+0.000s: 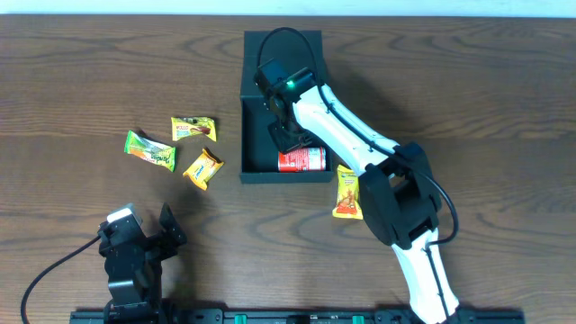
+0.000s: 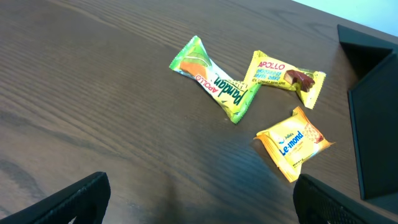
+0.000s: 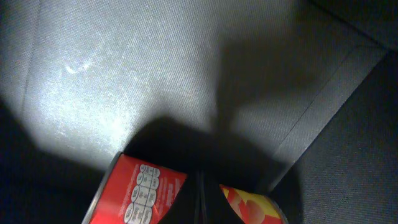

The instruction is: Pack container

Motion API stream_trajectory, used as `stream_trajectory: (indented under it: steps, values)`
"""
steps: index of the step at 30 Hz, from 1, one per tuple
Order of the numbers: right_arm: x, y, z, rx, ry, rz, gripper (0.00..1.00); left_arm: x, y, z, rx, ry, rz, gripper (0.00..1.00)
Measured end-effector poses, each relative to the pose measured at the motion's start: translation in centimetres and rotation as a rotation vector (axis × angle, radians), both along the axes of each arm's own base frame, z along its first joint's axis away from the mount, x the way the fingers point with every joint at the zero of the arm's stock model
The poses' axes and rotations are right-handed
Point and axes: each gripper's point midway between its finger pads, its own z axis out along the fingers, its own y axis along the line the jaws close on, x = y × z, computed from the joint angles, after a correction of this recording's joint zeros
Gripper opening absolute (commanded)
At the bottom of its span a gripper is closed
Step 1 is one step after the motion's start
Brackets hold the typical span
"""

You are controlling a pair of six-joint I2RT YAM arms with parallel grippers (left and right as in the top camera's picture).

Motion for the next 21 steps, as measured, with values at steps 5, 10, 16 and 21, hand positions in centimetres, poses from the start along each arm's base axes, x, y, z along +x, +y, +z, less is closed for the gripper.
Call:
stream_trajectory:
  steps: [5,10,16,21]
  values:
    - [0.0,-0.6,-0.4,-0.003,0.011,-0.016,0.02,0.0,0.0,0.0,0.000,0.000,0.000,0.95]
    - [0.1,-1.0,-0.5,-0.004,0.017,-0.025,0.01,0.0,0.0,0.0,0.000,0.000,0.000,0.95]
    - [0.1,-1.0,-0.4,-0.003,0.017,-0.025,0.01,0.0,0.0,0.0,0.000,0.000,0.000,0.95]
    - [0.5,-0.8,2.3,0.023,-0.024,-0.025,0.01,0.0,0.0,0.0,0.000,0.000,0.000,0.95]
